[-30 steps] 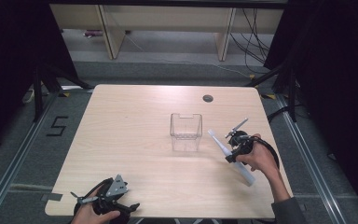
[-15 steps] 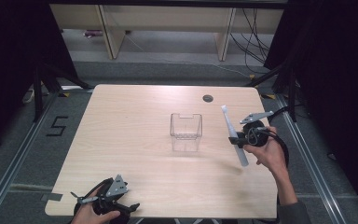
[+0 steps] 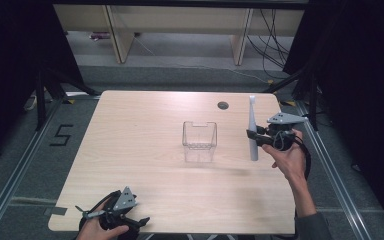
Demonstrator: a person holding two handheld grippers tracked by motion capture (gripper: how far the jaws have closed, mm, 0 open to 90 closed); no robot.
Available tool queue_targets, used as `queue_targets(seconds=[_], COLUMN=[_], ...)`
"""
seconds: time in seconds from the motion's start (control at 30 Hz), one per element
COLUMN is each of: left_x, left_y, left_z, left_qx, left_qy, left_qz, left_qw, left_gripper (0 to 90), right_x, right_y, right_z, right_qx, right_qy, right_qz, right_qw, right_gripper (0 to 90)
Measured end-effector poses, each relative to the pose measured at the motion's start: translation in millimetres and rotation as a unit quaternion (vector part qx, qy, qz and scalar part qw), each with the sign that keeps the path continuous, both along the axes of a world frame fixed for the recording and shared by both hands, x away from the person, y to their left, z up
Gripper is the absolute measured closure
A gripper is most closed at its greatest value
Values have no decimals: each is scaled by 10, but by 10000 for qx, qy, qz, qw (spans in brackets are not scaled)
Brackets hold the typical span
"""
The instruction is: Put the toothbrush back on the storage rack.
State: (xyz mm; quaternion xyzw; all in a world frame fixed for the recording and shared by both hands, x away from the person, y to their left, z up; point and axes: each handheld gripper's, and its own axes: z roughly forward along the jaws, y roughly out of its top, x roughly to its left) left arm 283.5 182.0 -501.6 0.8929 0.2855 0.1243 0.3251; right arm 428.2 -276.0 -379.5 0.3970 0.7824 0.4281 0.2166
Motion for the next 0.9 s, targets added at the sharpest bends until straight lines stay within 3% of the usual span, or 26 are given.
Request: queue_targets(seconds=[0.03,0.07,0.1,0.13,0.27,0.43,0.47,0.5,0.9], left_x=[-1,-1,-7,-6,-4,-5,-5,-5,-6], left_y=[-2,-3,-5,-4,4,1,1,2,3], left_z=[-2,-4,-7,-6,5,2,1,1,1], left_qx=[-14,-23,-50,-47,-25,-44,-48,-52,-59], left_qy=[5,1,-33,-26,-55,-53,-57,-56,-63], left_qz=[7,11,41,20,18,28,30,36,36], left_qw=[10000,10000,10000,10000,10000,10000,10000,10000,10000], left_gripper=[151,151,151,151,151,151,151,151,151], right_x=[9,24,38,55,82,123,126,147,181], right_y=[9,-2,20,12,68,151,170,182,376], right_z=[-3,15,19,36,75,147,161,167,316], right_qx=[103,31,196,118,235,336,336,314,385], right_qy=[-118,-99,-190,-211,-393,-303,-313,-471,-405], right_qz=[-76,-26,-84,0,-2,38,35,50,295], right_qw=[9998,9999,9996,9997,9990,9990,9989,9984,9980], right_gripper=[669,669,669,669,669,669,669,669,669])
